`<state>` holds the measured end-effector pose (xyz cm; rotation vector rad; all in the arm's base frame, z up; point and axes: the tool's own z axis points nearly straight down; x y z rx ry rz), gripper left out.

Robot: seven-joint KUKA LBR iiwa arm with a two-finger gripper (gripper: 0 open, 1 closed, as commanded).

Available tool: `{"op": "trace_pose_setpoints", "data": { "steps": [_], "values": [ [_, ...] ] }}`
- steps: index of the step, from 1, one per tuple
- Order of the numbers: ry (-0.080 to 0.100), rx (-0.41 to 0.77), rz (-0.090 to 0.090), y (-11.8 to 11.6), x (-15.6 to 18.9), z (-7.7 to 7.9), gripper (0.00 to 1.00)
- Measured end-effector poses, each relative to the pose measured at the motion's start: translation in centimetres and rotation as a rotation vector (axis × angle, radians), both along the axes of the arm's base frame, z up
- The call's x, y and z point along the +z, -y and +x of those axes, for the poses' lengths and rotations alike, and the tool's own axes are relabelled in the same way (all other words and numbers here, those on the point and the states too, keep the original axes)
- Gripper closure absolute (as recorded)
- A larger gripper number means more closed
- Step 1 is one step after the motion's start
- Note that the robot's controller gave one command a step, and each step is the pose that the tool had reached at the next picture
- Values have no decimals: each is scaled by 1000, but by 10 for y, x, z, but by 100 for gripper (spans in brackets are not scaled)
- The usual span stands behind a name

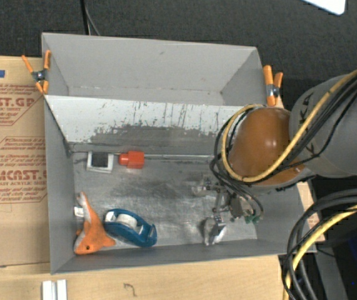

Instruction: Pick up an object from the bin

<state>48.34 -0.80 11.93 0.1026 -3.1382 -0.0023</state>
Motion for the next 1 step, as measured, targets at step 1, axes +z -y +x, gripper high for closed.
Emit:
{"op": "trace_pose_setpoints", "data": {
  "steps": [1],
  "values": [
    [2, 60, -1, 40, -21, -1, 0]
  ]
}}
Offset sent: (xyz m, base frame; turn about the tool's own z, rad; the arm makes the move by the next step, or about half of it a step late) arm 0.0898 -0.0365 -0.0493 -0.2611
